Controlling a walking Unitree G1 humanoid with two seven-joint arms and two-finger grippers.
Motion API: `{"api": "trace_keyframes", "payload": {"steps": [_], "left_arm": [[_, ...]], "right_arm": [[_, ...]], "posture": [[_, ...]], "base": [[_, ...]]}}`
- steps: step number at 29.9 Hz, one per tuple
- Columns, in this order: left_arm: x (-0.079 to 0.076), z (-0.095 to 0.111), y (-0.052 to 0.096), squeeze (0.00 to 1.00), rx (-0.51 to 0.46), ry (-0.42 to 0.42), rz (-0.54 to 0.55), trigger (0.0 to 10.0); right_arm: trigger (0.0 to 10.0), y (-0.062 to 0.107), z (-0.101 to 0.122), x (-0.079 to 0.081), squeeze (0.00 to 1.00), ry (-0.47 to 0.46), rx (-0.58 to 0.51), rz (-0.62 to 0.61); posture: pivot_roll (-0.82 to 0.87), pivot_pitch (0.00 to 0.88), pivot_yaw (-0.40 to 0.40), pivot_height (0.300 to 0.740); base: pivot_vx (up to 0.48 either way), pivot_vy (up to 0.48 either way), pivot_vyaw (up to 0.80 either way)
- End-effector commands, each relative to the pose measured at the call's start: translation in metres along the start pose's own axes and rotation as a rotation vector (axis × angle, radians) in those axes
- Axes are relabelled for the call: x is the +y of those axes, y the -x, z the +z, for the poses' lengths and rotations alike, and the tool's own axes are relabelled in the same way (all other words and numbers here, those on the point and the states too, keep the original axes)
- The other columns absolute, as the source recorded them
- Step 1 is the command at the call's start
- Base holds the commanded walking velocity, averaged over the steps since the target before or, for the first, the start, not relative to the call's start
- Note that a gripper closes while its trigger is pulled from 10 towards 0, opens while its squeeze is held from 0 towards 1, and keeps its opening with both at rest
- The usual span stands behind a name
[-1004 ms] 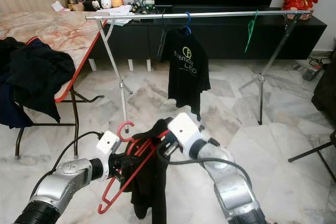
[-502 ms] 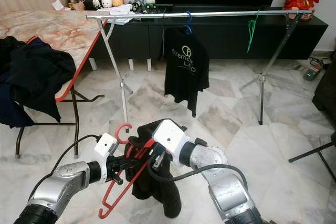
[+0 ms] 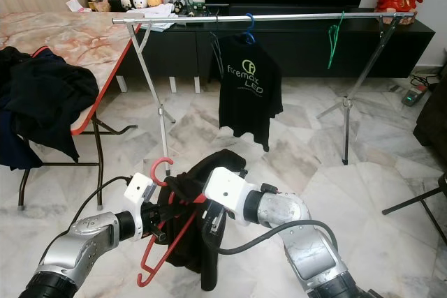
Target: Hang hanger
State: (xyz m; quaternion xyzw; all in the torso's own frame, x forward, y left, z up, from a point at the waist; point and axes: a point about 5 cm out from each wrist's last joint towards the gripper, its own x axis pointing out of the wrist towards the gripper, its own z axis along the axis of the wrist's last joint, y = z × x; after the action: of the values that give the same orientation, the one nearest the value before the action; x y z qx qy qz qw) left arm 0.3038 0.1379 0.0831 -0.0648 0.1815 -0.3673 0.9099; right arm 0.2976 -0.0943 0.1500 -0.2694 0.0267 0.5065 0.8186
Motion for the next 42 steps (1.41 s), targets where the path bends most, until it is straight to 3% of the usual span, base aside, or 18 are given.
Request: {"api": "trace_keyframes", "payload": {"steps": [1,2,3,4,29,31,34,36,39,42], "left_arm": [[0.000,0.015,0.000,0.00,-0.069,-0.008,-0.002,10.0],[0.000,0.016,0.000,0.00,-0.074,-0.007,-0.005,10.0],[0.000,0.016,0.000,0.00,-0.076,-0.006,-0.005,10.0],[0.000,0.016,0.000,0.00,-0.078,-0.005,-0.005,10.0],[0.002,0.020,-0.002,0.00,-0.126,0.009,0.031,10.0],[0.001,0.020,-0.002,0.00,-0.128,0.010,0.030,10.0],[0.001,0.018,-0.002,0.00,-0.126,0.009,0.026,10.0],[0.000,0.017,-0.002,0.00,-0.122,0.009,0.019,10.0],[-0.001,0.016,-0.001,0.00,-0.118,0.006,0.011,10.0],[-0.001,0.012,-0.001,0.00,-0.097,-0.006,0.002,10.0]], "right_arm": [[10.0,0.001,0.000,0.001,0.12,-0.004,0.002,0.007],[10.0,0.001,0.000,0.002,0.64,-0.006,0.003,0.008],[10.0,0.001,0.000,0.002,0.85,-0.007,0.003,0.008],[10.0,0.001,-0.001,0.002,0.89,-0.007,0.005,0.008],[10.0,0.018,-0.019,0.017,0.91,-0.004,0.125,0.062],[10.0,0.020,-0.018,0.016,0.99,-0.001,0.127,0.057],[10.0,0.023,-0.015,0.013,1.00,-0.006,0.116,0.045],[10.0,0.027,-0.010,0.008,1.00,-0.017,0.084,0.019],[10.0,0.035,0.000,-0.012,1.00,-0.026,0.006,-0.106],[10.0,0.049,0.014,-0.058,1.00,-0.064,-0.087,-0.418]], "posture": [[0.04,0.111,0.026,0.740],[0.04,0.111,0.026,0.740],[0.04,0.111,0.026,0.740],[0.04,0.111,0.026,0.740],[0.04,0.097,0.011,0.740],[0.04,0.099,0.011,0.740],[0.04,0.099,0.011,0.740],[0.03,0.103,0.009,0.740],[0.03,0.103,0.009,0.740],[0.02,0.109,0.009,0.740]], "base": [[0.000,0.000,0.00],[0.000,0.000,0.00],[0.000,0.000,0.00],[0.000,0.000,0.00],[0.000,0.000,0.00],[0.000,0.000,0.00],[0.000,0.000,0.00],[0.000,0.000,0.00],[0.000,0.000,0.00],[0.000,0.000,0.00]]}}
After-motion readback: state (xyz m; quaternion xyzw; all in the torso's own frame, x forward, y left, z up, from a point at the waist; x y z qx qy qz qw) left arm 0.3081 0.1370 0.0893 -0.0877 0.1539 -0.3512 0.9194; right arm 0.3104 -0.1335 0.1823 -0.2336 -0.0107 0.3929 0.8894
